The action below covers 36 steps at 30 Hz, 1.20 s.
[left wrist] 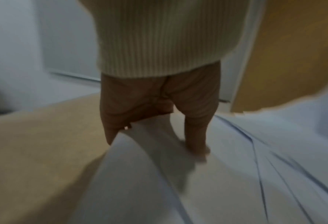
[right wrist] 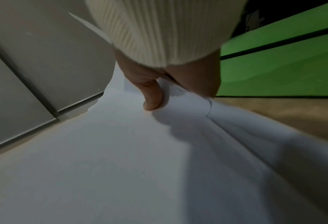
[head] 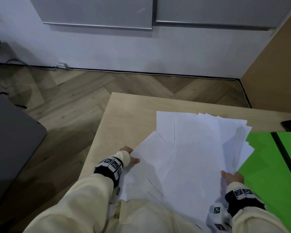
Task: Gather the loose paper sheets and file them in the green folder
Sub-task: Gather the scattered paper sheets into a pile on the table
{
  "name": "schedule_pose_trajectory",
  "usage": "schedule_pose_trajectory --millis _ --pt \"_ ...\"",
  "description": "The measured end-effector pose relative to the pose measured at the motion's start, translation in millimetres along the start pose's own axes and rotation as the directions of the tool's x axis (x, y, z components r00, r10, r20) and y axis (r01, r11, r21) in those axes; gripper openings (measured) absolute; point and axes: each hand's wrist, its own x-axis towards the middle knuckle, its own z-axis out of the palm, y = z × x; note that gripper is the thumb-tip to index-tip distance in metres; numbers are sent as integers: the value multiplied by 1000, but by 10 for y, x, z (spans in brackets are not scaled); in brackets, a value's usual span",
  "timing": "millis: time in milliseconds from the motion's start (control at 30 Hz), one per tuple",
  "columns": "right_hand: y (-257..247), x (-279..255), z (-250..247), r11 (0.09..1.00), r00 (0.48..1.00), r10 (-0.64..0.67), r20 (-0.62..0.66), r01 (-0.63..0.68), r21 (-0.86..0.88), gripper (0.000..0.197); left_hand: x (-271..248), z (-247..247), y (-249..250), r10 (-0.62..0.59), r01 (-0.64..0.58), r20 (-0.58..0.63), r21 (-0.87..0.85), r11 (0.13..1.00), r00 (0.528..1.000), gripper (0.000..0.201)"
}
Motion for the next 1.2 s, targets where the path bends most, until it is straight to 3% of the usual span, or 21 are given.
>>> schedule_pose_trajectory --millis 100,367,567,667,733,900,1000,1200 --pt "53 24 -44 1000 1000 14 8 -14 -28 59 23 -61 -3 16 -20 -35 -111 994 999 44" --pt "62 68 -50 998 999 48 14 -47 -46 62 -11 -695 -280 59 -107 -165 -303 947 985 46" --pt "85 130 -29 996 998 61 23 -59 -73 60 16 -946 -682 -133 -33 -260 -546 837 956 52" --pt "62 116 -56 984 994 97 52 -88 -155 55 -42 -896 -716 -273 -19 -319 -680 733 908 51" --pt "44 128 -65 975 990 115 86 -96 -200 49 -106 -782 -628 -306 -17 -303 -736 677 902 53" --pt "28 168 -58 884 992 23 127 39 -466 57 -180 -264 -272 -213 45 -175 -660 750 961 61" --pt "-9 211 -27 808 986 -4 166 101 -580 59 -169 -61 -179 -232 100 -120 -650 754 965 64" --pt "-82 358 -88 741 982 -71 174 169 -650 60 -51 -209 -343 -333 -5 -290 -760 650 897 57"
